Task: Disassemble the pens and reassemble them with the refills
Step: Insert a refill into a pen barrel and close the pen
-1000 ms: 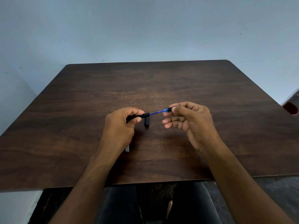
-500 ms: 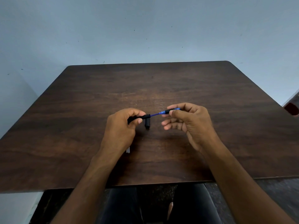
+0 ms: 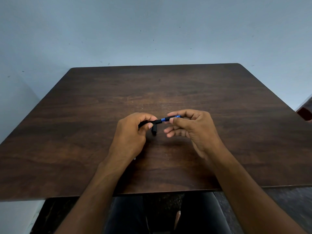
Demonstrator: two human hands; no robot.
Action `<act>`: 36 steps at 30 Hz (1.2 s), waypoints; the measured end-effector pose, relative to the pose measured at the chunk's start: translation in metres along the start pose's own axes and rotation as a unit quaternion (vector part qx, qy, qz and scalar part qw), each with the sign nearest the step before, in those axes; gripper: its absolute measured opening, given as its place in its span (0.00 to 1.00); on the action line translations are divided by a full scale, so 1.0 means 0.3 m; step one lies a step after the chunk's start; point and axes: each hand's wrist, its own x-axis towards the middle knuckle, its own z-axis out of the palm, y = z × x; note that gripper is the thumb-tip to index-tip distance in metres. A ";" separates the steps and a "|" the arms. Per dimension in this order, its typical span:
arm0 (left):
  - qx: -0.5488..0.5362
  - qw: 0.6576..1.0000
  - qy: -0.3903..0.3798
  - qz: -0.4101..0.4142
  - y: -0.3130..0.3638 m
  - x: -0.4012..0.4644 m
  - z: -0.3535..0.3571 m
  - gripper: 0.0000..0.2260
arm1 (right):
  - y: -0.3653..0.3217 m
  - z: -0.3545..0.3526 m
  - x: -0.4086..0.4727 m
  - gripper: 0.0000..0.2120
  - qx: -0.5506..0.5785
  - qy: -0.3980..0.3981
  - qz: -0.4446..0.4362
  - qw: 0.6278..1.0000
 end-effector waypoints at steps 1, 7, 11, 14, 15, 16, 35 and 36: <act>0.001 1.000 0.001 0.000 -0.002 0.000 0.000 0.12 | 0.001 0.001 0.001 0.06 -0.001 -0.003 0.001 1.000; 0.002 1.000 -0.002 -0.009 -0.013 -0.006 -0.006 0.12 | 0.007 0.010 0.000 0.06 -0.003 -0.016 0.006 1.000; 0.000 1.000 0.003 -0.006 -0.012 -0.008 -0.012 0.12 | -0.001 0.013 -0.005 0.07 -0.014 -0.022 0.011 1.000; -0.002 1.000 0.002 -0.003 -0.010 -0.013 -0.014 0.12 | -0.010 0.016 -0.012 0.07 -0.021 -0.026 0.010 0.999; -0.002 1.000 0.003 -0.002 -0.009 -0.014 -0.015 0.12 | -0.011 0.018 -0.013 0.07 -0.025 -0.023 0.009 0.999; -0.001 1.000 0.004 -0.002 -0.008 -0.015 -0.016 0.12 | -0.013 0.019 -0.014 0.06 -0.030 -0.020 0.009 0.999; 0.012 1.000 0.000 -0.009 -0.005 -0.019 -0.040 0.12 | -0.046 0.019 -0.018 0.14 -0.220 0.029 0.001 0.975; 0.014 1.000 0.000 -0.012 -0.007 -0.017 -0.042 0.12 | -0.053 0.009 -0.022 0.10 -0.204 0.025 -0.012 0.979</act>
